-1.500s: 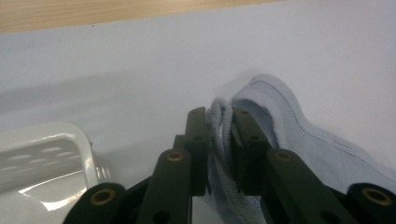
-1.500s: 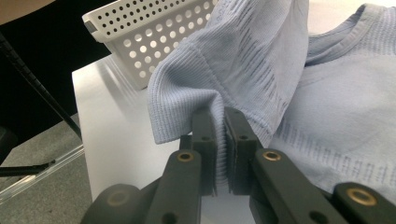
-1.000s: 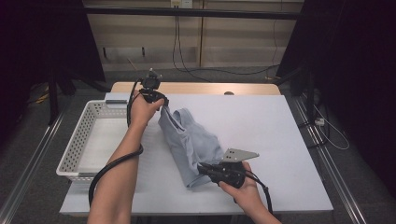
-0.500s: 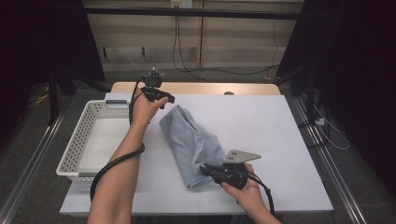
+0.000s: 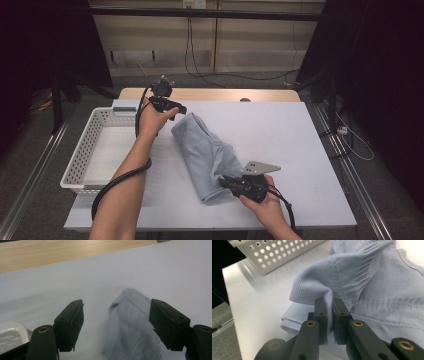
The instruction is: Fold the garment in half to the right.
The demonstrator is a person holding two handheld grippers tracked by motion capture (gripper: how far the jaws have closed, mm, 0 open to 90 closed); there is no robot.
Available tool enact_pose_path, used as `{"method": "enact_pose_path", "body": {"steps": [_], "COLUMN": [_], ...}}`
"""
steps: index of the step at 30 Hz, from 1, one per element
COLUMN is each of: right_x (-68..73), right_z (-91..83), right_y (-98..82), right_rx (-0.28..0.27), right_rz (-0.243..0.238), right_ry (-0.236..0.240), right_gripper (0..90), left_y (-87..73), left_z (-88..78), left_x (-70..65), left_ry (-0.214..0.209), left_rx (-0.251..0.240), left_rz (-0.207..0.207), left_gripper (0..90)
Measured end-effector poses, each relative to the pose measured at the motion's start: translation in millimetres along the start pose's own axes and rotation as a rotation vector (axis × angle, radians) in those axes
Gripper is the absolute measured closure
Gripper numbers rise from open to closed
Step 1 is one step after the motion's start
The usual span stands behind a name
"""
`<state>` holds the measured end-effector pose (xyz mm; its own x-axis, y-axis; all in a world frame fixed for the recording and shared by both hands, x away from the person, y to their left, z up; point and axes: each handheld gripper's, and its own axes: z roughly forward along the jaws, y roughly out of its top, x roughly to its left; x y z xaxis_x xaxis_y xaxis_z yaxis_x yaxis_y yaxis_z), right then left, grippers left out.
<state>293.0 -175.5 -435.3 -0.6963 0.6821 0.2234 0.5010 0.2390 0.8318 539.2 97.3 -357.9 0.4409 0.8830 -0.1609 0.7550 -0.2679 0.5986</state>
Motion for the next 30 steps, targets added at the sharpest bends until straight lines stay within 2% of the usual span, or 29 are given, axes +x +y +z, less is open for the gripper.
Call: {"method": "enact_pose_path", "body": {"steps": [5, 10, 14, 20, 22, 24, 26, 30], "right_x": [0.0, 0.6, -4.4, -4.6, -5.8, -7.7, -9.5, -9.8], "right_z": [-1.3, -5.0, -11.2, -14.2, -16.5, -19.3, -21.1, -22.2], "right_y": [-0.7, -3.2, -4.8, -4.9, -3.5, -2.7, -1.7, 2.0], "right_rx": [0.006, 0.036, 0.008, -0.012, -0.01, -0.016, -0.024, -0.025], "right_rz": [-0.022, -0.059, -0.032, -0.024, -0.038, -0.027, -0.012, -0.022], "right_ry": [-0.021, -0.047, -0.067, -0.097, -0.121, -0.142, -0.15, -0.159], "right_gripper": [84.3, 84.2, 82.9, 77.9, 73.1, 67.0, 56.5, 38.1], "left_y": [-6.2, -10.9, -12.5, -15.7, -16.9, -17.7, -18.2, -19.6], "left_z": [0.4, -1.4, -4.4, -7.9, -8.6, -9.4, -10.3, -12.0], "left_x": [-2.0, -5.0, -7.4, -12.4, -13.8, -14.3, -14.3, -14.2], "left_ry": [-0.001, -0.007, -0.008, -0.008, -0.016, -0.013, -0.014, -0.016], "left_rx": [0.001, 0.003, -0.001, -0.005, 0.002, 0.006, 0.003, 0.001], "left_rz": [-0.007, 0.0, 0.007, 0.02, 0.026, 0.03, 0.028, 0.026], "left_gripper": [27.5, 27.3, 26.9, 26.5, 26.2, 25.0, 24.6, 23.3]}}
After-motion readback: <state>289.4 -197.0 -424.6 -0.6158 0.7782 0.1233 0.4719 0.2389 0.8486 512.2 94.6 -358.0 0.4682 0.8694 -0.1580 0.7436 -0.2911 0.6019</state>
